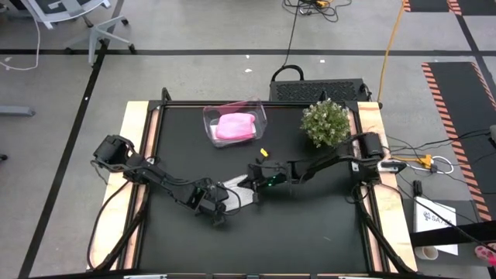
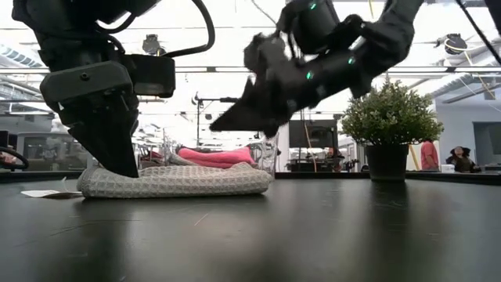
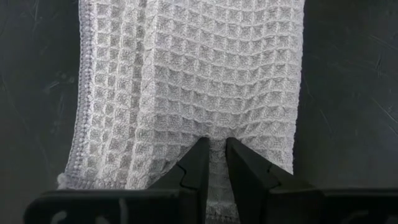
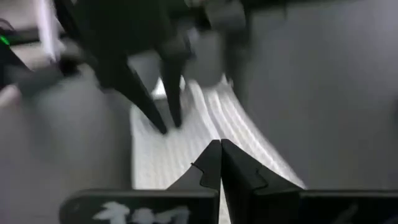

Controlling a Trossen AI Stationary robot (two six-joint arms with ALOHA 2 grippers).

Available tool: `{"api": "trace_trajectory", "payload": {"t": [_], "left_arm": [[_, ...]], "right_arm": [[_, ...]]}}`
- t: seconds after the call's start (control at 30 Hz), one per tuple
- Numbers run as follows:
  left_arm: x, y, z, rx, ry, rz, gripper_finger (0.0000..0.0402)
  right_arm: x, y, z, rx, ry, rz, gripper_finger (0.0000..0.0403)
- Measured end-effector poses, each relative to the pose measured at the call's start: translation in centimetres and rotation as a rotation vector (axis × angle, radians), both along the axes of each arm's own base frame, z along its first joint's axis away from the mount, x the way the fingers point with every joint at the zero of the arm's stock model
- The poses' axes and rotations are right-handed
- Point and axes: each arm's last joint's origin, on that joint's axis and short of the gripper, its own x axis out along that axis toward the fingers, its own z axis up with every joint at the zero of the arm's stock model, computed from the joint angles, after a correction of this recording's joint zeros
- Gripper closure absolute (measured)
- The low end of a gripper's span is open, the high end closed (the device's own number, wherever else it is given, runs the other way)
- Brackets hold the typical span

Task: Fold microfiber towels
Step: Fold the gray towel, then put the folded gray towel into the transparent bin

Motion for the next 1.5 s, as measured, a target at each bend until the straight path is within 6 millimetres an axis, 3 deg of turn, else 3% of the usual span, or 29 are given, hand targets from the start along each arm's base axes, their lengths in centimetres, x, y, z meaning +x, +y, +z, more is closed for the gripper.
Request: {"api": "trace_trajectory", "payload": {"t": [0.23, 0.3, 0.47, 0.8, 0.93, 1.2, 1.37, 1.5], "left_arm": [[0.0, 0.0, 0.0, -0.002, -0.004, 0.001, 0.0339], [0.0, 0.0, 0.0, -0.004, -0.002, 0.008, 0.0339], [0.0, 0.0, 0.0, -0.005, -0.001, 0.012, 0.0339], [0.0, 0.0, 0.0, -0.005, -0.002, 0.013, 0.0339], [0.0, 0.0, 0.0, -0.005, -0.002, 0.013, 0.0339], [0.0, 0.0, 0.0, -0.004, -0.007, 0.014, 0.0339], [0.1, 0.0, 0.0, 0.005, -0.016, 0.017, 0.0339], [0.1, 0.0, 0.0, 0.003, -0.023, 0.018, 0.0339]], "right_arm": [[2.9, 0.2, -3.9, 0.023, 0.057, -0.009, 0.0401], [3.0, 0.2, -5.4, 0.027, 0.090, -0.011, 0.0401], [2.5, -0.9, -6.2, 0.038, 0.137, -0.023, 0.0401], [-2.0, -5.5, -3.7, -0.016, 0.227, -0.084, 0.0401], [-3.4, -6.5, -1.0, 0.084, 0.234, -0.159, 0.0401], [-5.9, -3.6, 5.8, 0.372, 0.225, -0.056, 0.0392], [-6.8, -1.2, 6.2, 0.467, 0.325, -0.056, 0.0356], [-6.5, 0.0, 5.2, 0.494, 0.365, -0.082, 0.0311]]}}
